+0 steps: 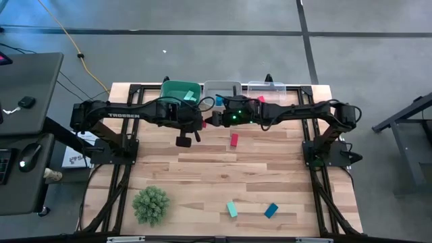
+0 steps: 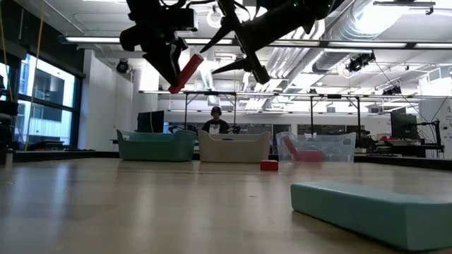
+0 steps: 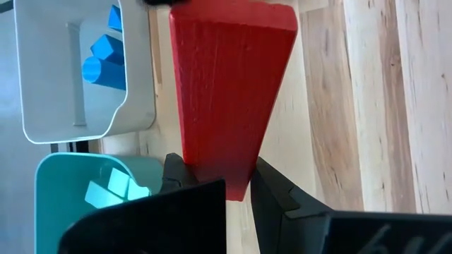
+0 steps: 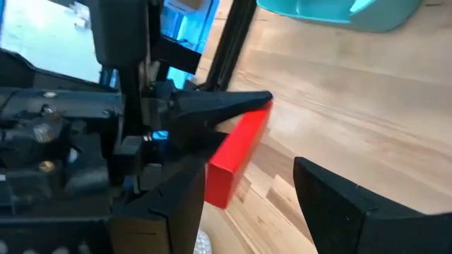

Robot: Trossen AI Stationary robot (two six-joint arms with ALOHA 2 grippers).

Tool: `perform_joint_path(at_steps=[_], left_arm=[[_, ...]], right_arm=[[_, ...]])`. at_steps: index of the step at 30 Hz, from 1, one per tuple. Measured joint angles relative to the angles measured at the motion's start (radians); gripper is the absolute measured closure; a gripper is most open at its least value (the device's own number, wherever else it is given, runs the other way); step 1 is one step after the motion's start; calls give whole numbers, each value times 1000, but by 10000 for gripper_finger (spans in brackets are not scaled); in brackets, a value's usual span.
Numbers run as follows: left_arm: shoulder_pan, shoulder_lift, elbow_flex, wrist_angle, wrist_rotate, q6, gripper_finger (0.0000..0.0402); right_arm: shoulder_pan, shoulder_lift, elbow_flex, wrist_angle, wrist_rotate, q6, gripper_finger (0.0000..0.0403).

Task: Sort & place blocks by color
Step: Put the left red block into the transparent bin

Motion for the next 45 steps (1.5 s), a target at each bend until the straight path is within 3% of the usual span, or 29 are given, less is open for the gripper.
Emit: perform_joint_path(at_steps=[19,26,34,39,45], left_arm=[[0,0,0,4,24,200,402],[0,0,0,23,-16,282,402],[0,0,0,20,-37,379,402],[-5,0,0,23,-75,410,401],[-6,0,0,22,-108,423,400]], right_arm=[[1,60,-1,91,-63,70,198],[1,71,0,136,-81,111,198],[1,138,95,101,-169,95,198],[-9,163,166,-10,-226,21,199],[-24,162,210,-111,-224,-30,199]])
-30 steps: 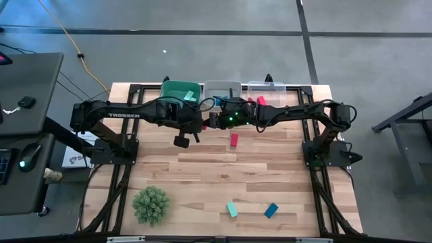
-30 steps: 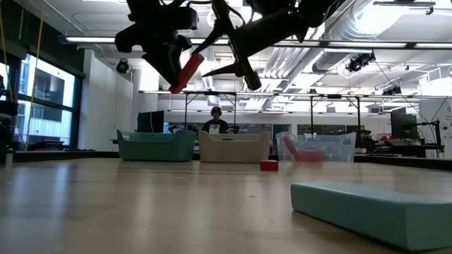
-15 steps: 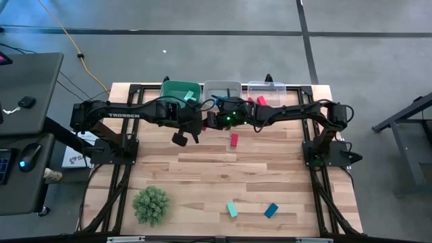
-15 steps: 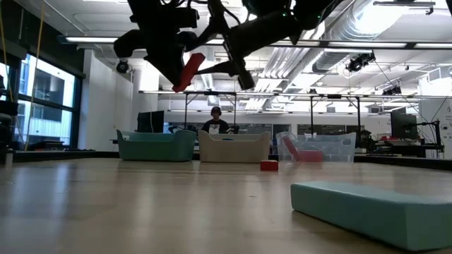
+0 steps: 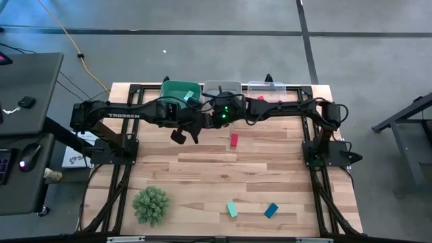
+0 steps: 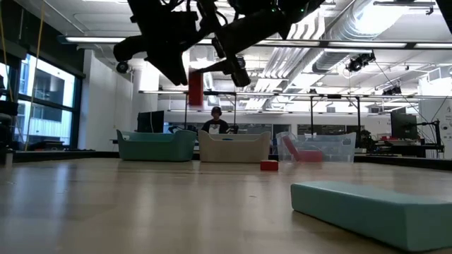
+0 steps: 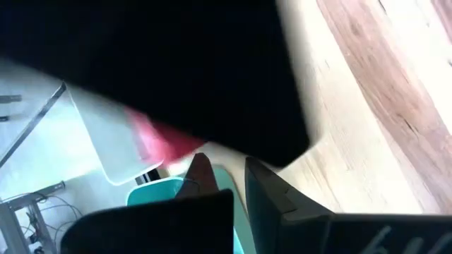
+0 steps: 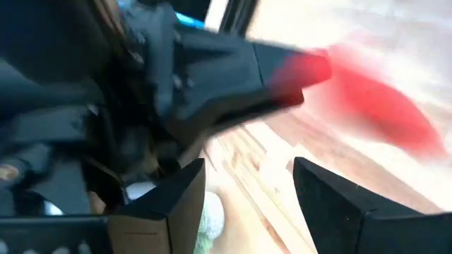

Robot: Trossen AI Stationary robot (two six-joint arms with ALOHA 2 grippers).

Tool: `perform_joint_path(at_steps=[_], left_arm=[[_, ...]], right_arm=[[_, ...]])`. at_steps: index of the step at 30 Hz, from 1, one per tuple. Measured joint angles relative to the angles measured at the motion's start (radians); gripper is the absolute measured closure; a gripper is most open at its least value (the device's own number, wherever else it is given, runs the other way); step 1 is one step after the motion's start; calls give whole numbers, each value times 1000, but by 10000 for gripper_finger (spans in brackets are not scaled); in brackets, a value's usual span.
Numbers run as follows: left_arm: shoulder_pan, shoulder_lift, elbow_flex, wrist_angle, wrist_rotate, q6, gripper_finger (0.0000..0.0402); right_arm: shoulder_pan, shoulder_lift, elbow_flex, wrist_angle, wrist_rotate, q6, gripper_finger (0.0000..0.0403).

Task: Sort & place blocks by color
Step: Put the left red block into the transparent bin, then put the left red blocks into the transparent bin

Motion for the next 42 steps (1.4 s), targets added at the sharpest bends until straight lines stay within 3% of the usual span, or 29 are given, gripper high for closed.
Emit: perform_joint_path(at_steps=[12,26,35,42], left_arm=[[0,0,0,-1,0,-41,401],[67,0,0,-8,1,-248,397],[112,0,0,-7,2,-314,335],[132,0,0,-5,1,-400,287]], right_arm=[[1,0,1,-57,23,-61,219],[0,-1,1,-312,182,-162,219],[-12,-2,1,-448,210,-292,219],[-63,-2,0,-554,276,-124,219]])
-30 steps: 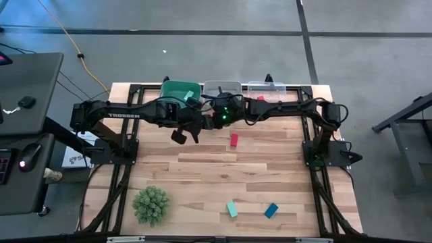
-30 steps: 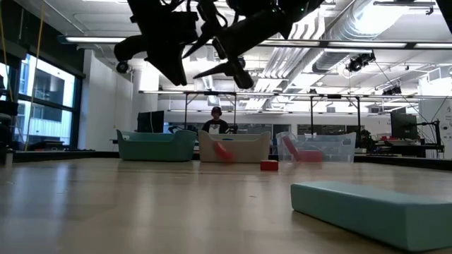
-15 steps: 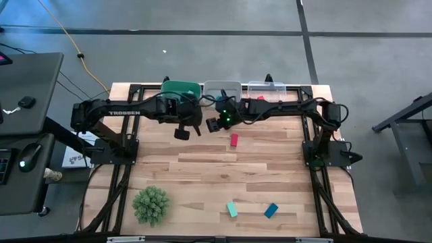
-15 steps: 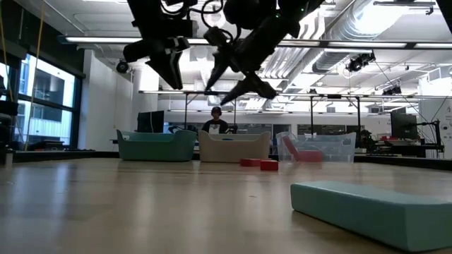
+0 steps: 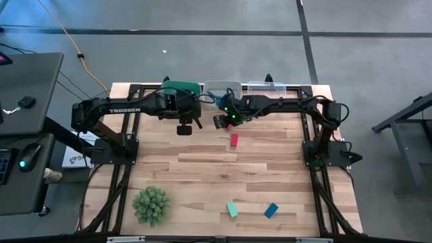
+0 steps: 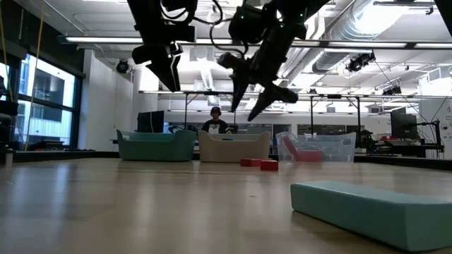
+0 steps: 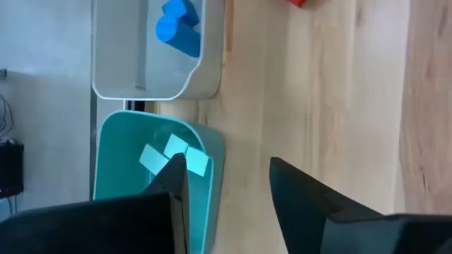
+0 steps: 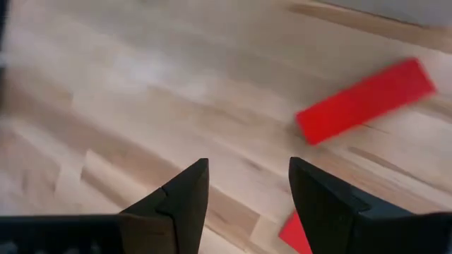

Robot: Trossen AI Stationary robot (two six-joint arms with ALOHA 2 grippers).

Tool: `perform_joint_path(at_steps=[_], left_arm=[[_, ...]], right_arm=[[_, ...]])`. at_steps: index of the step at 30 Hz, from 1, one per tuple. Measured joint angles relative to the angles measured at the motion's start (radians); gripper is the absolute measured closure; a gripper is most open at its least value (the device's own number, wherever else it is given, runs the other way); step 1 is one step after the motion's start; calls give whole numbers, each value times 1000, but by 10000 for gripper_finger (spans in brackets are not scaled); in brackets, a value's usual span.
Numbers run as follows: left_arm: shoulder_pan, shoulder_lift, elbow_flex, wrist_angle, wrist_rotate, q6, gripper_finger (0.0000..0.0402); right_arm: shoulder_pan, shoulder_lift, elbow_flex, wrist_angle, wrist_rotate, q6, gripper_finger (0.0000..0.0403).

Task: Sort & place blocks by color
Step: Put the left red blocks into the transparent bin

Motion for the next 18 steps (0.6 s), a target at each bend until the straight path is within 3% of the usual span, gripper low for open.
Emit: perform_joint_path(at_steps=[3,6,11,18], left_arm=[[2,0,0,6,-2,-11,282],[2,0,0,6,-1,-45,283],[2,0,0,4,2,-82,286],[2,0,0,5,37,-85,286]], right_arm=[[-20,0,-3,-28,2,73,219],[-34,0,-3,-34,4,24,219],[-62,0,-3,-31,-4,-379,219],[-130,0,-3,-40,-143,-771,219]])
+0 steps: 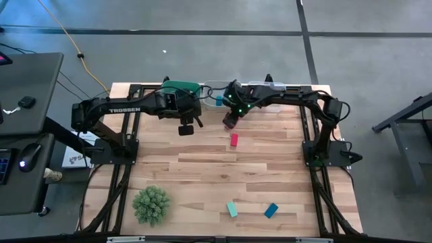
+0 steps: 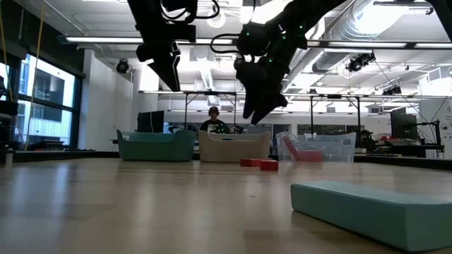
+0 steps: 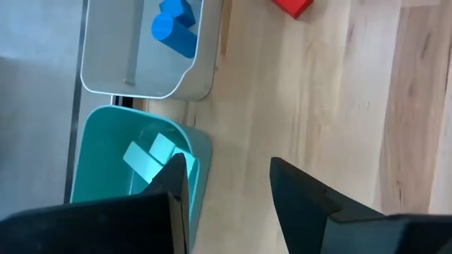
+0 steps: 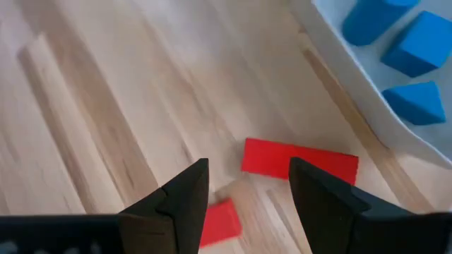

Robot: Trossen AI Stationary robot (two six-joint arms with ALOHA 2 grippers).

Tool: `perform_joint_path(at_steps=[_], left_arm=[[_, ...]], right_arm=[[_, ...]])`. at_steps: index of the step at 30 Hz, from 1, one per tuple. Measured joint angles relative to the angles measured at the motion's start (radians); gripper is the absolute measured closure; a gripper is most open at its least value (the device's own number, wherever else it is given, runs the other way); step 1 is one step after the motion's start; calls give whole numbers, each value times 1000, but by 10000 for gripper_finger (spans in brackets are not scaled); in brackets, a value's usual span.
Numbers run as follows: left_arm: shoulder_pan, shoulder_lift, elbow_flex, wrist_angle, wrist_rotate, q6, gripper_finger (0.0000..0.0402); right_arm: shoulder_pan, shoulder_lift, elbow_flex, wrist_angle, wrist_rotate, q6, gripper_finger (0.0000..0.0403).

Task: Sort & place blocks by color
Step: Put the left red blocks into the transparent bin

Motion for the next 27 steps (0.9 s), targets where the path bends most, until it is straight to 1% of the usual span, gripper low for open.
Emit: perform_joint_path(at_steps=[2,6,10,12,14,18,23,27], left_arm=[[0,0,0,0,6,-10,286],[0,0,0,0,18,-66,286],[0,0,0,0,18,-132,286],[0,0,0,0,18,-164,286],[0,0,0,0,18,-192,286],[0,0,0,0,18,-248,286],[-1,0,0,0,20,-280,286],[0,0,0,1,21,-302,286]], right_arm=[[-16,0,0,-21,-29,-68,217],[-34,0,0,-76,-33,-227,198],[-27,0,0,-88,-29,-487,176],[-18,0,0,-85,-32,-615,172],[-10,12,2,-67,-36,-705,171],[-4,47,2,-64,-31,-822,171],[10,96,2,-40,9,-918,171],[20,125,2,-13,13,-1003,171]])
